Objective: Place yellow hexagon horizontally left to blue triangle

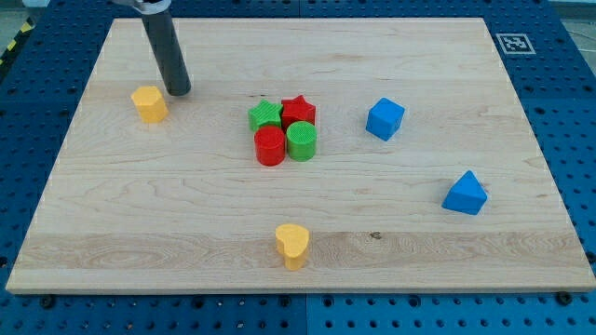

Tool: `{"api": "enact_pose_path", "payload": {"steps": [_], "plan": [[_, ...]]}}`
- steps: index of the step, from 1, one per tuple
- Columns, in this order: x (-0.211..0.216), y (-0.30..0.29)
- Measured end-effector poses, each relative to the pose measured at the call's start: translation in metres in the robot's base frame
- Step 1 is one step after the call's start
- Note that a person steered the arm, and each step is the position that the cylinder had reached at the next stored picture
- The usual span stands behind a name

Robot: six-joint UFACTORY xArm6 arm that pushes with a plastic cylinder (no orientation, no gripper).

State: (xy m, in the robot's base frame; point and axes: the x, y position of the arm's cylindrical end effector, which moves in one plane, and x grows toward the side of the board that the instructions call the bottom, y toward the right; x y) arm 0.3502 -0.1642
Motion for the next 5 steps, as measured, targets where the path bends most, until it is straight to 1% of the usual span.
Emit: {"api": "enact_pose_path", "payload": {"steps": [3,4,5], "plan": [[0.004,0.019],[0.014,-0.007],[0.003,-0.047]]}}
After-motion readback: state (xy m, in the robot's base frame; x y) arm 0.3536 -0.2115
